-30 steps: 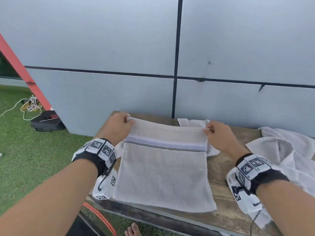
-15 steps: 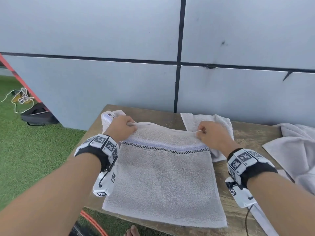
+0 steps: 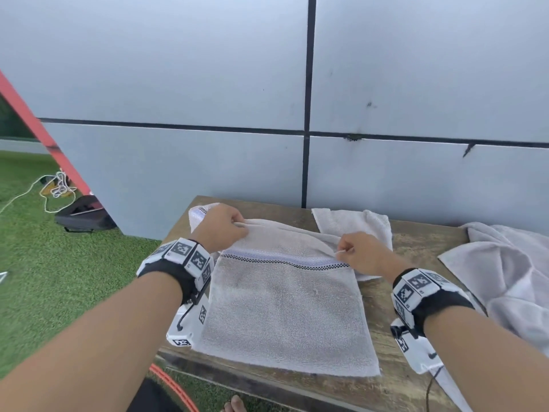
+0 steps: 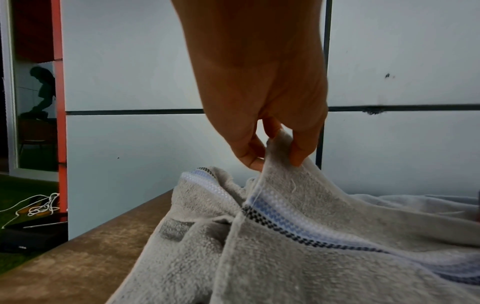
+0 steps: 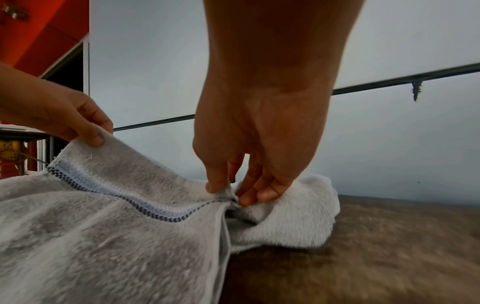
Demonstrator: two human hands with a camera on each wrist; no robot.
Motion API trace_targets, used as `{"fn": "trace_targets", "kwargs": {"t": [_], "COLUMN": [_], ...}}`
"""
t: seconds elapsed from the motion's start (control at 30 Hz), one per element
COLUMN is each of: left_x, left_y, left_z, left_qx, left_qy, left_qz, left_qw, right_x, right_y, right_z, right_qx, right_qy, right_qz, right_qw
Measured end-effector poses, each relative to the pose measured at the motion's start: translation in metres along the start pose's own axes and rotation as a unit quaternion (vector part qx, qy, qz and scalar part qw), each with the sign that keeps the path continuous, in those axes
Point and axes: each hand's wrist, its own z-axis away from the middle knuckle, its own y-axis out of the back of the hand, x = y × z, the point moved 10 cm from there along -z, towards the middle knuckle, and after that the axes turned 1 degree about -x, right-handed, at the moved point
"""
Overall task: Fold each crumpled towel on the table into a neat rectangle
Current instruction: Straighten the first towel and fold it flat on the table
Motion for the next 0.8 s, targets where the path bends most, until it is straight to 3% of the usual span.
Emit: {"fn": "trace_targets", "kwargs": {"t": [0.17,0.33,0.43,0.63,0.8], "left_x": [0.014,0.004,0.007,-0.002,-0.013], "left_y": [0.01,0.005,0.003,0.006,-0.02], "left_z": [0.035,0.069,0.084,0.076,0.048], "left_qx": [0.0,-0.046,-0.038,-0.003,-0.072], "left_qy": [-0.012,0.017,0.002,0.02,0.033], "left_qz": [0.011,0.003,-0.018,-0.014,-0.013], "left_qw": [1.0,0.999,0.999,1.0,0.997], "right_x": [-0.006,0.006,0.016,0.012,0.009], "right_y": [0.002,-0.006,-0.01,0.006,0.011], "right_z": [0.028,0.057,0.065,0.053,0.018], "right_qx": [0.057,0.049,0.057,0.122,0.134], "right_qy": [0.011,0.011,0.003,0.01,0.0], "right_qz": [-0.083,-0.082,-0.075,-0.077,-0.037], "right_qw": [0.995,0.995,0.996,0.989,0.99]}}
